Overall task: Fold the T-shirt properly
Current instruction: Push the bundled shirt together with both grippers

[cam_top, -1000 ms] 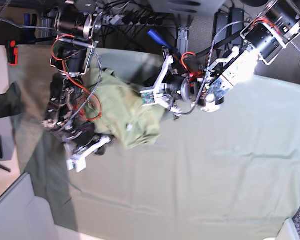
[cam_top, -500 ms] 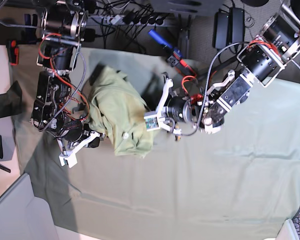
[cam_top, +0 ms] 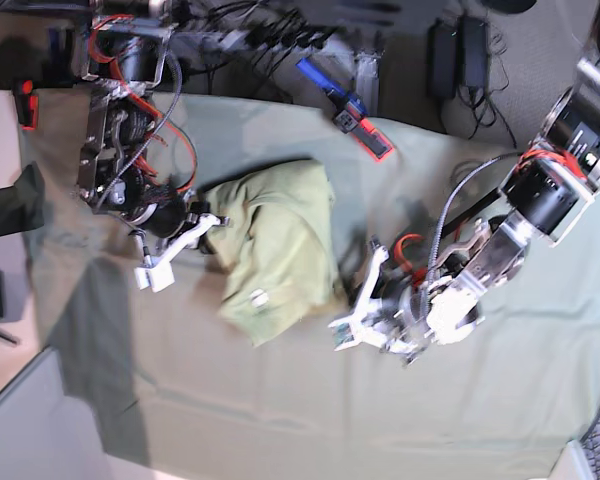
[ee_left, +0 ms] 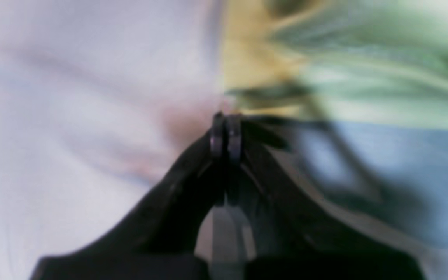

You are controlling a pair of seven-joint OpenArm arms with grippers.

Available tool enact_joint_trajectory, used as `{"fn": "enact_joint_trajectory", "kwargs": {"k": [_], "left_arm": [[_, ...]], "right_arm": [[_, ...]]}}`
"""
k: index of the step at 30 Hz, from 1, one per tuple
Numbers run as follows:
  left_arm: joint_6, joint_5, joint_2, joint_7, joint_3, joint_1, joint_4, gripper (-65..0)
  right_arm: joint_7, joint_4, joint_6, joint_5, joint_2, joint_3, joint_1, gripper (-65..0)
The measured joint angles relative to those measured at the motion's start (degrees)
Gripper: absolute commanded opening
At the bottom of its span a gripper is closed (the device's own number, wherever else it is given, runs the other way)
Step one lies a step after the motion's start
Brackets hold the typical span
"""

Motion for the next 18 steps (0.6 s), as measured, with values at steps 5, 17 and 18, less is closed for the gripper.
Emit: {"fn": "enact_joint_trajectory", "kwargs": {"k": [5,17,18], "left_arm": [[0.68,0.24,-0.04,0.22,0.02,-0.83,-0.42,-65.0],[3.32,-3.39,0.11,5.44,-14.53,-1.79,-0.42,-65.0],[1.86,-5.92,0.02,7.87,-17.07,-2.21,-0.31,-65.0]], "right_arm": [[-0.07,4.52,0.02,0.15,-3.63,0.00,-3.65,-65.0],[-2.36,12.76,0.02,0.11,-6.62,1.20,-10.78,-65.0],[-2.45,13.51,0.02,0.04,-6.62,2.14,-11.50,-65.0]]}}
